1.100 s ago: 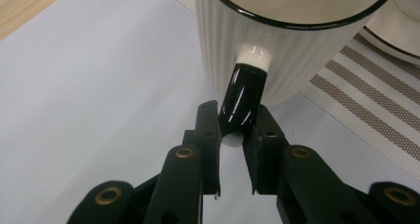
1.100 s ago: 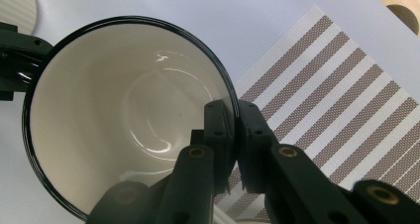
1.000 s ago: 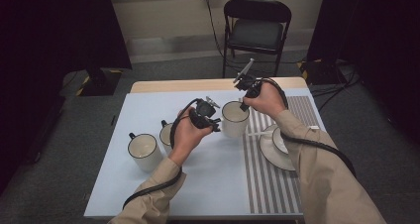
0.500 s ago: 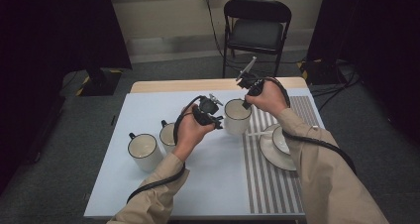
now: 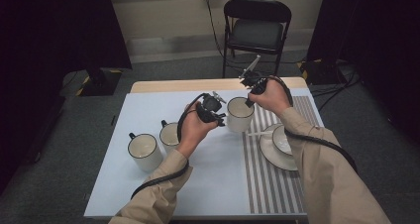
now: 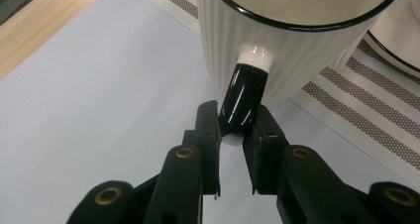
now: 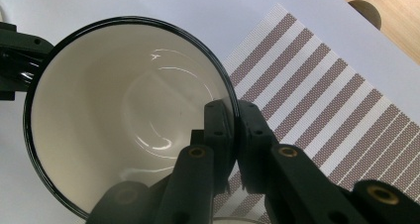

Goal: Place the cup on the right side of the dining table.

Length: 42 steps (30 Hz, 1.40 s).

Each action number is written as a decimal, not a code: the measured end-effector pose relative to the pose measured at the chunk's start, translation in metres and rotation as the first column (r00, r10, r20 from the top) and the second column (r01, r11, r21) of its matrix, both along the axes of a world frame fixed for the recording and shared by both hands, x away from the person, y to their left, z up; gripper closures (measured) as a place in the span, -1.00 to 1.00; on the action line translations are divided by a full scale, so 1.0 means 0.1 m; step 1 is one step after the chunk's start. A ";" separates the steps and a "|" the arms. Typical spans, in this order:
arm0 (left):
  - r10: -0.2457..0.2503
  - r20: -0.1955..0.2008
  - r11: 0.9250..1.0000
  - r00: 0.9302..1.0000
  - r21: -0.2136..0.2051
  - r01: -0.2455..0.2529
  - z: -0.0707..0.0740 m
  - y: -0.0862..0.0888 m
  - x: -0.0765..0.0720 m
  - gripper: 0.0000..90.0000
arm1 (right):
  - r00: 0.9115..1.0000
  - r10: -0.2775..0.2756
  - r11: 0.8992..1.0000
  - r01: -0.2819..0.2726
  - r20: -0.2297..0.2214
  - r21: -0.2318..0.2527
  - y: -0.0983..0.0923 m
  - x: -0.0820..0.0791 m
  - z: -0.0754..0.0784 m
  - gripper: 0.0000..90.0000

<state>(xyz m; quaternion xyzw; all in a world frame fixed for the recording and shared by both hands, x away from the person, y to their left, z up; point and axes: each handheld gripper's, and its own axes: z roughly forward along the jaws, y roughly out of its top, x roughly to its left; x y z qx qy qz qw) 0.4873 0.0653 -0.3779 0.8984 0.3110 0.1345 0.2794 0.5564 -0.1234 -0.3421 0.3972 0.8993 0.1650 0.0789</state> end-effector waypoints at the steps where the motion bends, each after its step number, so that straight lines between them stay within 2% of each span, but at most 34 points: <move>1: 0.000 0.001 1.000 1.000 0.001 0.000 0.00 -0.01 0.01 0.73 | 1.000 -0.002 1.000 0.002 0.001 0.001 -0.01 0.00 0.00 0.88; 5: 0.001 -0.001 1.000 1.000 0.006 -0.001 0.00 -0.03 0.04 0.72 | 1.000 -0.018 1.000 0.018 0.005 0.002 -0.02 0.02 0.00 0.88; 25: -0.011 -0.010 1.000 1.000 0.010 0.011 -0.05 -0.07 0.18 0.72 | 0.999 -0.031 0.999 0.031 0.005 -0.011 -0.07 0.11 -0.03 0.88; 37: -0.008 -0.003 1.000 1.000 0.017 0.008 -0.09 -0.18 0.24 0.72 | 0.998 -0.054 0.998 0.054 0.013 -0.016 -0.16 0.15 -0.06 0.88; 42: -0.021 -0.006 1.000 1.000 0.018 0.021 -0.12 -0.23 0.27 0.72 | 0.998 -0.067 0.998 0.067 0.012 -0.014 -0.22 0.15 -0.09 0.88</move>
